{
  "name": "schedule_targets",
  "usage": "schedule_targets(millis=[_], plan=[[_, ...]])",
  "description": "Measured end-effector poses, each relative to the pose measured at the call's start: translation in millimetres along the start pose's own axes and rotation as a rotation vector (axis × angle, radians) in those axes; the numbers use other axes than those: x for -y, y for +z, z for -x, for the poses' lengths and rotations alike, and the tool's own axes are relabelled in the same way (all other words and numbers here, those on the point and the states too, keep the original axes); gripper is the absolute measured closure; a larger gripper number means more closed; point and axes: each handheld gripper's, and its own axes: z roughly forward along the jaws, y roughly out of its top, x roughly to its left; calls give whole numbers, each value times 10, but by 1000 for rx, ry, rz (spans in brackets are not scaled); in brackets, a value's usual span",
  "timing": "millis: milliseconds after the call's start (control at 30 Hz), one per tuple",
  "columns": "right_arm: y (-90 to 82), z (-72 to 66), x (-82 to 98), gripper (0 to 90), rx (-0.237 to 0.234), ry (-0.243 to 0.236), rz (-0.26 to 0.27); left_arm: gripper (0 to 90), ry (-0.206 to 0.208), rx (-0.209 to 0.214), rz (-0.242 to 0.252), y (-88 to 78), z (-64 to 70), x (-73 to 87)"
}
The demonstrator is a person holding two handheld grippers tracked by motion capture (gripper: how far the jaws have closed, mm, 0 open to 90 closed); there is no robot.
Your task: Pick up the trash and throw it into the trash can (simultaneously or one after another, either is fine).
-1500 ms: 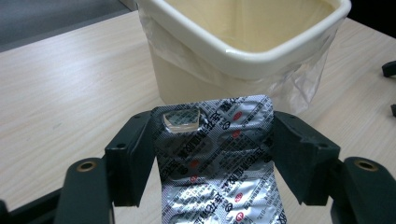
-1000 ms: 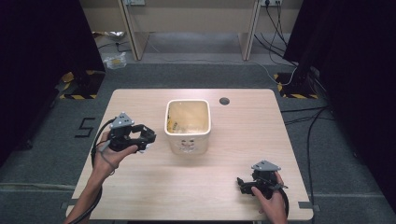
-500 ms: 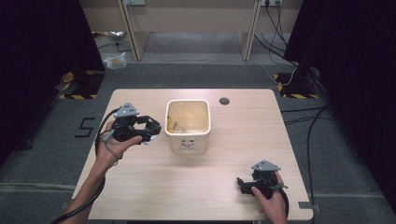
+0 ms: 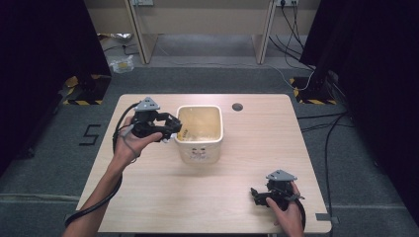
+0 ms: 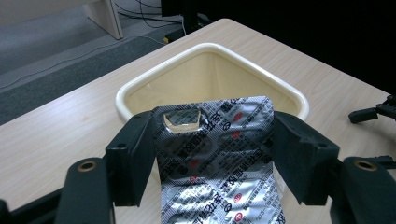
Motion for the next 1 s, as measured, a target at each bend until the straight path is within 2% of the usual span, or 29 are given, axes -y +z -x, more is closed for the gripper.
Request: schedule_targets(millis=[300, 767, 1000], plan=[[1, -2, 0, 7, 0, -2, 2, 333, -7, 26, -4, 262, 44, -114], [1, -4, 1, 7, -2, -4, 2, 334, 3, 16, -15, 438, 61, -210], [-1, -7, 0, 7, -4, -1, 1, 334, 9, 22, -30, 611, 98, -250]])
